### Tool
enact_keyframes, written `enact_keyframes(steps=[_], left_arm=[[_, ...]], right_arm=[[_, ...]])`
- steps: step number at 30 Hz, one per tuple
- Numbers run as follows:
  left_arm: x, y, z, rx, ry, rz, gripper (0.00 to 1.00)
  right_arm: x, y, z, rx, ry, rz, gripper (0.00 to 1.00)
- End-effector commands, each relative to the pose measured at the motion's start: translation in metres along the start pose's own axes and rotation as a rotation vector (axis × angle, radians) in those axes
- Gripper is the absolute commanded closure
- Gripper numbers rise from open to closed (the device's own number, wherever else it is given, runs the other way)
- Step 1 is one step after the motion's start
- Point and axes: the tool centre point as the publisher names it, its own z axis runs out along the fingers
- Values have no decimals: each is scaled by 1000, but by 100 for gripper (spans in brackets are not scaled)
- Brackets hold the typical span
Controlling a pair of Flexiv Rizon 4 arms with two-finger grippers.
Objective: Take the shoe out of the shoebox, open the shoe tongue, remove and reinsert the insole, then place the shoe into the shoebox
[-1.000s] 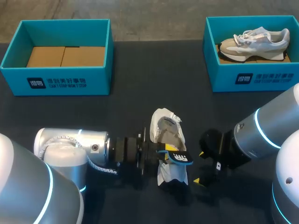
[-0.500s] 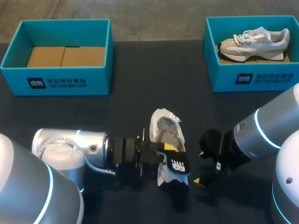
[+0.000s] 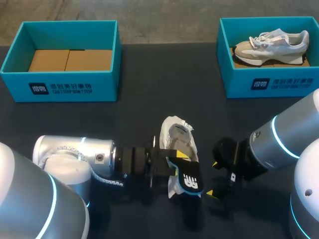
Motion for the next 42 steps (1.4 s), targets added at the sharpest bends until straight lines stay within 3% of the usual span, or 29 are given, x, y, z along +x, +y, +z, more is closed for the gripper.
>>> enact_keyframes(steps=[1,23,24,26,42], left_arm=[[3,-8,1,-16,-2,7,69],[4,-16,7,-128,2,44,77],[4,-16,7,-128,2,43,79],[4,-16,7,-131,3,42,100],[1,-2,4,-136,5,42,100]], right_arm=[[2,0,0,-1,-3,1,0],[2,0,0,-1,-3,1,0],[2,0,0,-1,-3,1,0],[2,0,0,-1,-3,1,0],[2,0,0,-1,-3,1,0]])
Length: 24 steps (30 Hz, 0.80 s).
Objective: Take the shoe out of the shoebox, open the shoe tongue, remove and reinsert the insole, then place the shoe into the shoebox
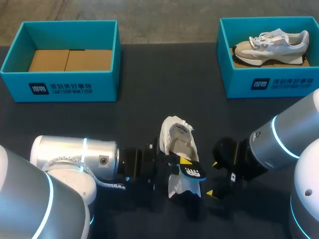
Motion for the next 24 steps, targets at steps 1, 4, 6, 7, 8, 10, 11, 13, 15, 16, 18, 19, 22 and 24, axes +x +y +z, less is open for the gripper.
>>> enact_keyframes(steps=[1,4,6,7,8,10,11,13,15,16,18,19,22,24], left_arm=[[-3,5,1,-7,0,-5,100],[-4,9,1,-13,-1,-11,100],[-4,11,2,-18,-1,-17,100],[-4,13,2,-22,0,-19,100],[-4,13,2,-26,0,-20,100],[-4,16,2,-41,1,-18,100],[-4,17,2,-49,1,-14,100],[-4,19,2,-66,-3,-6,100],[-5,21,3,-78,-4,-2,100],[-5,22,3,-86,-4,2,100],[-6,24,3,-90,-5,1,100],[-6,25,3,-95,-6,1,100],[-8,30,3,-110,-7,-10,100],[-8,33,3,-115,-4,-18,100]], right_arm=[[2,0,0,-1,-3,1,0],[2,0,0,-1,-3,1,0],[2,0,0,-1,-3,1,0],[2,0,0,-1,-3,1,0],[2,0,0,-1,-3,1,0],[2,0,0,-1,-3,1,0],[2,0,0,-1,-3,1,0],[2,0,0,-1,-3,1,0],[2,0,0,-1,-3,1,0],[2,0,0,-1,-3,1,0],[2,0,0,-1,-3,1,0],[2,0,0,-1,-3,1,0],[2,0,0,-1,-3,1,0],[2,0,0,-1,-3,1,0]])
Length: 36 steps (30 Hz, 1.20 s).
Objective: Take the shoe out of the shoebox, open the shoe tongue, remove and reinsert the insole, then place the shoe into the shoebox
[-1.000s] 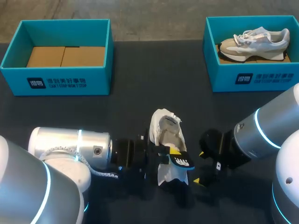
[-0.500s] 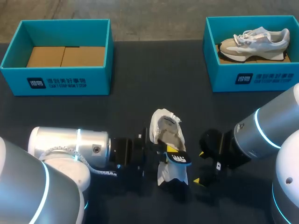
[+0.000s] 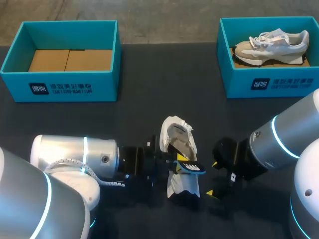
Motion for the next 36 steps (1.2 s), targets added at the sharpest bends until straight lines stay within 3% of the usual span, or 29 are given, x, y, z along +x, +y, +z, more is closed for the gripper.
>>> enact_keyframes(steps=[1,6,13,17,22,36], left_arm=[[-1,5,6,-20,10,-11,100],[-1,9,6,-29,9,-23,100],[1,-5,2,13,14,-13,100],[3,-12,1,40,20,-11,88],[5,-19,1,66,27,-7,81],[9,-34,1,151,49,3,81]], right_arm=[[2,0,0,-1,-3,1,0],[2,0,0,-1,-3,1,0],[2,0,0,-1,-3,1,0],[2,0,0,-1,-3,1,0],[2,0,0,-1,-3,1,0],[2,0,0,-1,-3,1,0]])
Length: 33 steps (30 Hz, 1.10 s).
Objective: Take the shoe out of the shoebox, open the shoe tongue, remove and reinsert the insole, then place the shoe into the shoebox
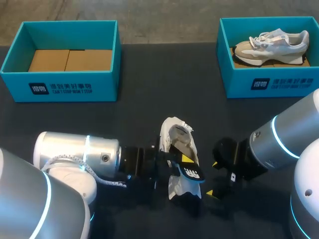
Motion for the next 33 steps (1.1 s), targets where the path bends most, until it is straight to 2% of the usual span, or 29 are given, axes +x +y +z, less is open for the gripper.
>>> enact_keyframes(steps=[1,6,11,13,14,15,23,33], left_arm=[[1,-2,-4,14,4,6,81],[1,-7,-2,40,12,12,80],[1,-11,0,58,21,24,84],[0,-10,2,60,22,25,90],[0,-10,2,62,24,25,99],[-1,-8,3,63,25,26,100],[-4,0,7,43,25,40,100],[-7,14,8,-22,23,48,100]], right_arm=[[2,0,0,-1,-3,1,0],[2,0,0,-1,-3,1,0],[2,0,0,-1,-3,1,0],[2,0,0,-1,-3,1,0],[2,0,0,-1,-3,1,0],[2,0,0,-1,-3,1,0],[2,0,0,-1,-3,1,0],[2,0,0,-1,-3,1,0]])
